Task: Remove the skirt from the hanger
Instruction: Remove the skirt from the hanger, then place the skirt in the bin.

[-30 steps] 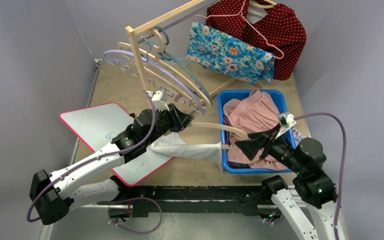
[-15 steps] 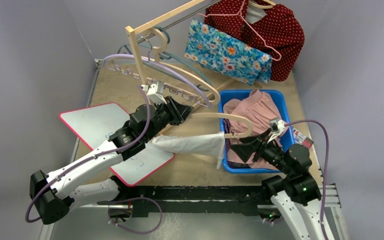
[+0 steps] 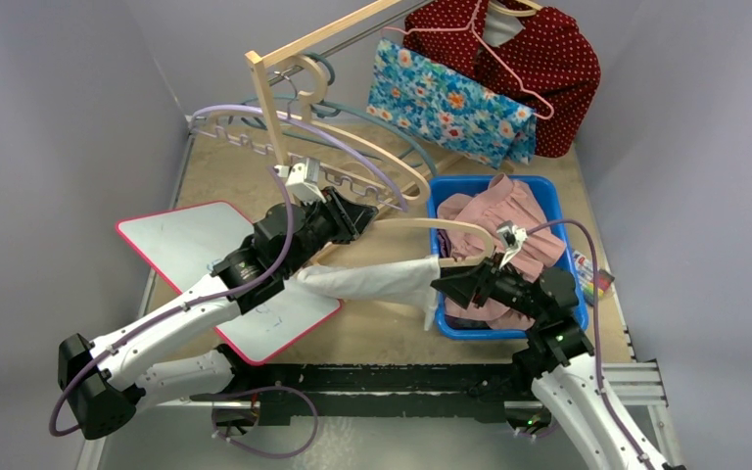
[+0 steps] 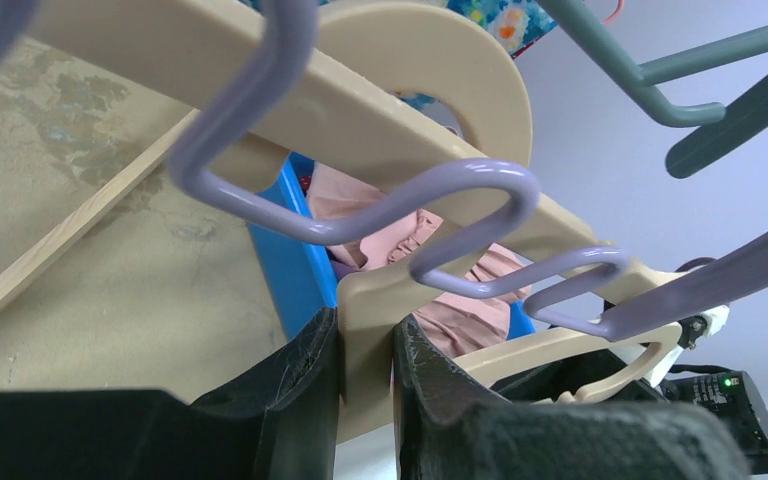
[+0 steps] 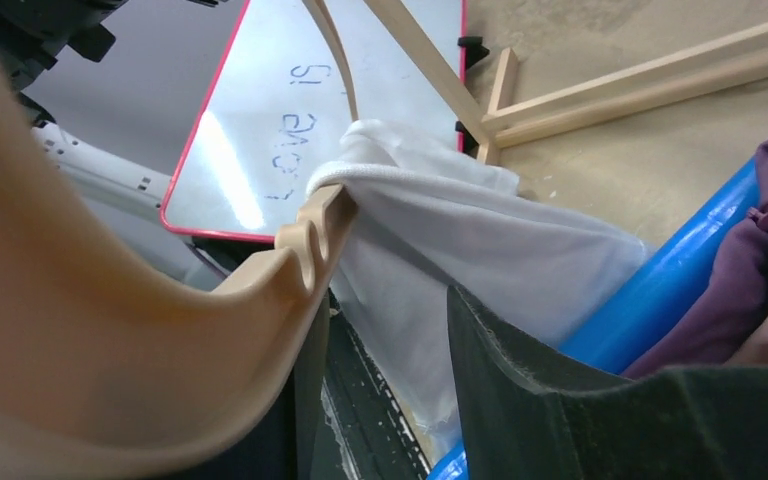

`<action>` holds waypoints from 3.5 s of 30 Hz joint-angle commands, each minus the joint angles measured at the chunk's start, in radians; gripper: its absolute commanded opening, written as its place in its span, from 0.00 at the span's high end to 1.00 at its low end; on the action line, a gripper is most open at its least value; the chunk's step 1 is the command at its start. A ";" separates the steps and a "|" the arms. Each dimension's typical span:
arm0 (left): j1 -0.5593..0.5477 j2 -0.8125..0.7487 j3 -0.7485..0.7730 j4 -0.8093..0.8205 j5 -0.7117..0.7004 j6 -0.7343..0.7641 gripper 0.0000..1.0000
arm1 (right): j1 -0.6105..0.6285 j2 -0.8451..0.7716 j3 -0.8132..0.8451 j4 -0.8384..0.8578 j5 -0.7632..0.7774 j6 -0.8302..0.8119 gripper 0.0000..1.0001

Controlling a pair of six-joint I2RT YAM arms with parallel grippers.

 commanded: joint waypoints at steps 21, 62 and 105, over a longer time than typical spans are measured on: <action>0.003 -0.023 0.052 0.080 -0.030 -0.028 1.00 | 0.002 0.114 -0.093 0.350 -0.101 0.097 0.70; 0.003 -0.100 -0.047 -0.045 -0.204 0.070 1.00 | 0.002 0.004 0.530 -0.105 0.066 -0.149 1.00; 0.003 -0.151 -0.037 -0.097 -0.129 0.127 1.00 | 0.002 0.240 1.226 -0.676 0.923 -0.603 1.00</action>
